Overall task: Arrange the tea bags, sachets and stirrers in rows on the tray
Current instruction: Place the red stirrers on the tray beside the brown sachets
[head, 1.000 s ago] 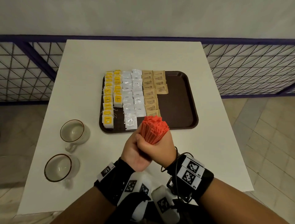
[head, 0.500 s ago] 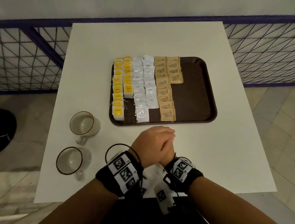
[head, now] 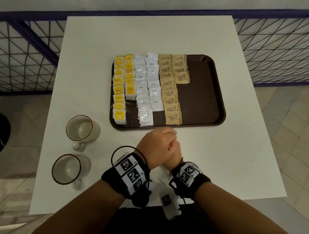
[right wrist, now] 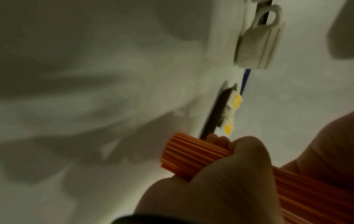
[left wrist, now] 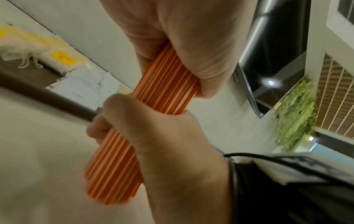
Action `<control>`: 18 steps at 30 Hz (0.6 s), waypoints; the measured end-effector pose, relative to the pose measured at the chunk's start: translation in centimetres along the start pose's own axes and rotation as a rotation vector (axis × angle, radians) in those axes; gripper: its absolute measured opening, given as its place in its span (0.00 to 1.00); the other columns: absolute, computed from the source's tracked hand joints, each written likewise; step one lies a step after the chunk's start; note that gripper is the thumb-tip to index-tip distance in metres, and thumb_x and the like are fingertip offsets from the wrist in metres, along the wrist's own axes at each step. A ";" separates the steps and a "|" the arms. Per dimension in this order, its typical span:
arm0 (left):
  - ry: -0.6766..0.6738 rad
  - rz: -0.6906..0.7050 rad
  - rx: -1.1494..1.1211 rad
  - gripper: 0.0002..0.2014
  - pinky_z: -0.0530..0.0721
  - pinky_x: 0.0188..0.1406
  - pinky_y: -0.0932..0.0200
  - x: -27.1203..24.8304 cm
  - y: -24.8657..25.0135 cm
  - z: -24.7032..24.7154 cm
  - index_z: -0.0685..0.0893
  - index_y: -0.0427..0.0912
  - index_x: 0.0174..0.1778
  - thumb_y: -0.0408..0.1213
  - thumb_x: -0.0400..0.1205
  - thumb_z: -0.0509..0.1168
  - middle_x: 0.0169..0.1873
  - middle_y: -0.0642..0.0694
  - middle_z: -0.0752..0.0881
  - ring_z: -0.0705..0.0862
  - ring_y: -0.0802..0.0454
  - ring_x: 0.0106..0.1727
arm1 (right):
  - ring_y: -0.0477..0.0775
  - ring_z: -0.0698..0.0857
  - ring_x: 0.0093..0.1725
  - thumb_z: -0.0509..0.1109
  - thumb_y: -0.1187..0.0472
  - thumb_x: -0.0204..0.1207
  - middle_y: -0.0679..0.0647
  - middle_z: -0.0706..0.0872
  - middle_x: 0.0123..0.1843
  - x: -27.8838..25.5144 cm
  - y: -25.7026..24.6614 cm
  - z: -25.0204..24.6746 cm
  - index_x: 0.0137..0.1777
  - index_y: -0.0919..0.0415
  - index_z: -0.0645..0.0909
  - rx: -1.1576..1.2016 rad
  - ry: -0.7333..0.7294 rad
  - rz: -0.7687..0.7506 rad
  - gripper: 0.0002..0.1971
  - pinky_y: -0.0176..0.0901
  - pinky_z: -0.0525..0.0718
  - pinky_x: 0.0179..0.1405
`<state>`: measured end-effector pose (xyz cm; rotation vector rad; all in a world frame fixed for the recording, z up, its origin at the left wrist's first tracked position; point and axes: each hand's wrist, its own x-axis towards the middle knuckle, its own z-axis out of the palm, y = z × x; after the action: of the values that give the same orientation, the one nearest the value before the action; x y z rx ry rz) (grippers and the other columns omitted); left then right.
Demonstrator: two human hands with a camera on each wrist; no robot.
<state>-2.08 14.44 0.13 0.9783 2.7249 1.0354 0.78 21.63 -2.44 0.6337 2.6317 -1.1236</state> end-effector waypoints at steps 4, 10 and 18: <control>-0.006 -0.022 -0.052 0.13 0.87 0.45 0.55 0.5 -0.6 0.1 0.89 0.38 0.41 0.38 0.76 0.60 0.47 0.48 0.89 0.87 0.53 0.44 | 0.59 0.82 0.56 0.62 0.65 0.79 0.66 0.85 0.55 0.3 0.8 -1.1 0.57 0.73 0.79 0.027 -0.179 -0.130 0.12 0.39 0.72 0.46; 0.077 -0.365 -0.580 0.22 0.78 0.65 0.65 3.4 -0.3 -2.3 0.82 0.48 0.65 0.55 0.78 0.61 0.62 0.52 0.83 0.80 0.63 0.63 | 0.50 0.85 0.33 0.74 0.64 0.67 0.57 0.86 0.36 1.9 1.3 -3.5 0.43 0.61 0.81 0.460 -0.168 -0.095 0.06 0.39 0.85 0.34; -0.063 -0.731 -0.961 0.15 0.81 0.65 0.49 8.8 0.9 2.5 0.78 0.36 0.68 0.31 0.85 0.57 0.58 0.41 0.83 0.83 0.48 0.58 | 0.57 0.84 0.33 0.72 0.69 0.68 0.63 0.83 0.36 9.3 2.9 -11.1 0.50 0.70 0.78 0.604 -0.224 0.114 0.12 0.53 0.86 0.40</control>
<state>-7.93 21.53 0.10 -0.1261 1.8066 1.7308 -6.37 34.30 0.12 0.6959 2.0304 -1.8438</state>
